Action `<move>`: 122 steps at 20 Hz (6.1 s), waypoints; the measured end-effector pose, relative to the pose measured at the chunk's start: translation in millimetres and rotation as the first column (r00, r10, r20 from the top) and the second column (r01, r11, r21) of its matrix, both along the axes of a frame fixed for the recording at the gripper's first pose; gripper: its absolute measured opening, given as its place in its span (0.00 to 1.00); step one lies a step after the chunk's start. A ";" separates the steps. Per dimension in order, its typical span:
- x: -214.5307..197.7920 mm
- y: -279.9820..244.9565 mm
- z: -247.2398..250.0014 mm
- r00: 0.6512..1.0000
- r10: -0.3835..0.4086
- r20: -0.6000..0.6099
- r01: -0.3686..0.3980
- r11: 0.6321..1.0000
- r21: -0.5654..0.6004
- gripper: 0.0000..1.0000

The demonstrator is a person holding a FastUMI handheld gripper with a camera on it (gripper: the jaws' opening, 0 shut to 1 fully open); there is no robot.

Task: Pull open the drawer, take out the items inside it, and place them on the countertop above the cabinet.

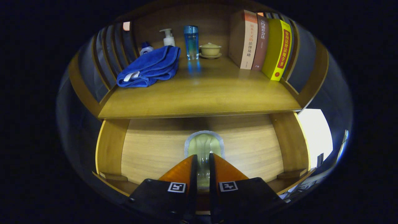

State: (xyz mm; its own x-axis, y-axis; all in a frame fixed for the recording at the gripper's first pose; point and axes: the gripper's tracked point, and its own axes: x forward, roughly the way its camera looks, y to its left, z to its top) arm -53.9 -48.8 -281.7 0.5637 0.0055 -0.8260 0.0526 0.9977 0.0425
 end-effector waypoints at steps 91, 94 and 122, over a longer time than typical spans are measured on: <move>-121.8 30.9 30.3 0.828 0.062 0.557 0.018 0.990 -0.137 0.97; -110.5 30.3 28.2 0.835 0.057 0.547 0.020 0.991 -0.134 0.97; 52.0 42.6 -13.2 0.869 0.030 0.495 0.054 0.987 -0.154 0.95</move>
